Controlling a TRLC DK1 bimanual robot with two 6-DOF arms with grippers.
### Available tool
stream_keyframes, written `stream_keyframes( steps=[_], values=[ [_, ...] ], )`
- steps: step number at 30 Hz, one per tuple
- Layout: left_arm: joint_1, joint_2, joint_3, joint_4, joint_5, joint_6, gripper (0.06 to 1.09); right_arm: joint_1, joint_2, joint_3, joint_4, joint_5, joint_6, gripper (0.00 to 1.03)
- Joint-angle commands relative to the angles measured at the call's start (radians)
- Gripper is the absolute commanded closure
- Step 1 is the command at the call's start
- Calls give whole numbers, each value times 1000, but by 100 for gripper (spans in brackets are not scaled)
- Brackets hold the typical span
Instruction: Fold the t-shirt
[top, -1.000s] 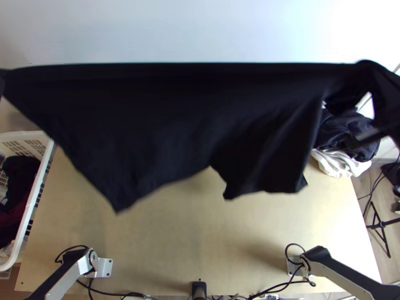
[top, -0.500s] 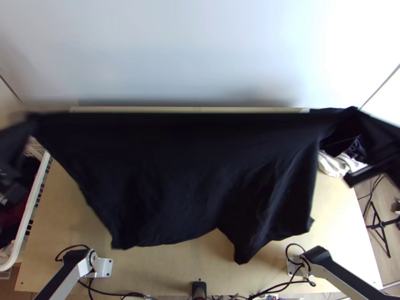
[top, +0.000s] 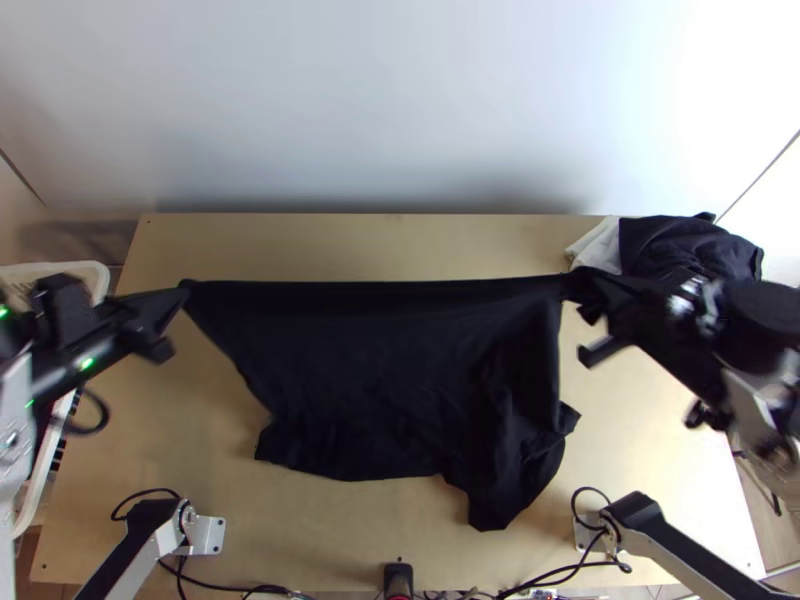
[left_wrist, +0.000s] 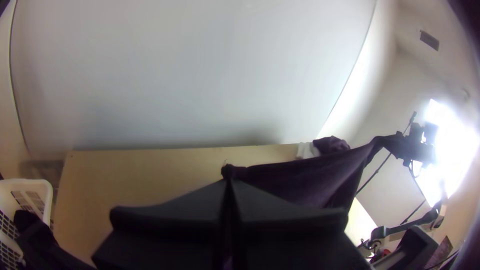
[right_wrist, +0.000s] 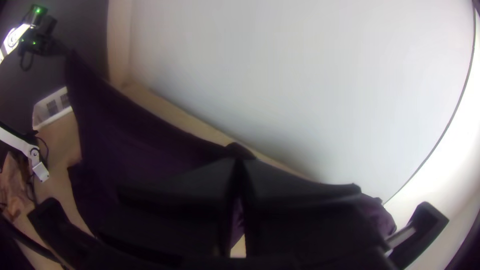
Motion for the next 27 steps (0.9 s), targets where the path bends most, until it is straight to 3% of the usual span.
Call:
stream_keyframes(
  steps=[1,9,27],
  values=[
    [-4,137,-148,232,-47,-2,105,-81,139,-99,180,-60,-9,100],
    [-25,429,-105,477,-124,-2,105,-149,422,-11,324,-95,-11,100],
    [-27,880,74,606,-257,54,105,-190,1008,398,333,-104,-25,100]
  ],
)
